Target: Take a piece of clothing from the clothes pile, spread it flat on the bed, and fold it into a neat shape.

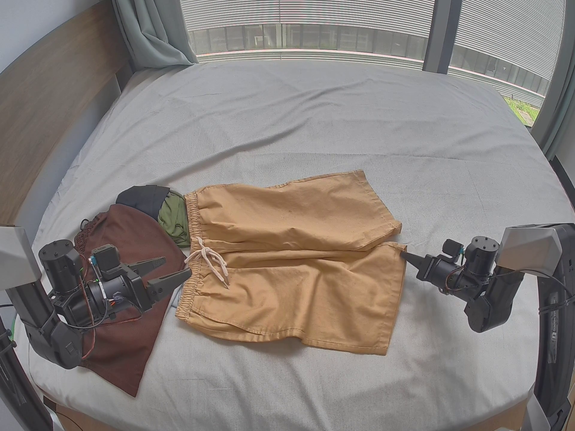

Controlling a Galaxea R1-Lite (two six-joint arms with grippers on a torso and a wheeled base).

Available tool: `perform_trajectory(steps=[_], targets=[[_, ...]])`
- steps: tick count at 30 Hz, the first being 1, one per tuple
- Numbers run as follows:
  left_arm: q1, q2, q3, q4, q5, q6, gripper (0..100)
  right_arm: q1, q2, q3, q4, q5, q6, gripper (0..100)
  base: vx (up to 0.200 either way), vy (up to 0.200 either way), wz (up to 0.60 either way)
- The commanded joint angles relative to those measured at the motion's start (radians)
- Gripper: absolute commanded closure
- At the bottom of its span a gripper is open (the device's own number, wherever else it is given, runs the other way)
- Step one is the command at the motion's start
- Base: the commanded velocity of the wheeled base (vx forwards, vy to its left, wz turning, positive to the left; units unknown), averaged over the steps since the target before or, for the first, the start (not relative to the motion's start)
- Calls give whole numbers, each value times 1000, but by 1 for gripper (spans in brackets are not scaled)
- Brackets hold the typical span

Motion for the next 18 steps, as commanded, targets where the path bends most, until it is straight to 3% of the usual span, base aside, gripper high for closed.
perform_trajectory(steps=[1, 14, 15, 18], targets=[[5, 4, -5, 0, -20, -3, 0, 2, 10, -63, -1, -9, 7, 100, 0, 0, 0], [2, 21, -16, 0, -27, -3, 0, 16, 56, -98, -3, -44, 6, 100, 0, 0, 0], [2, 26, -25, -1, -28, -3, 0, 18, 56, -100, -3, -46, 6, 0, 0, 0, 0], [2, 44, -42, -1, -27, 2, 0, 18, 53, -95, -4, -69, 3, 0, 0, 0, 0]])
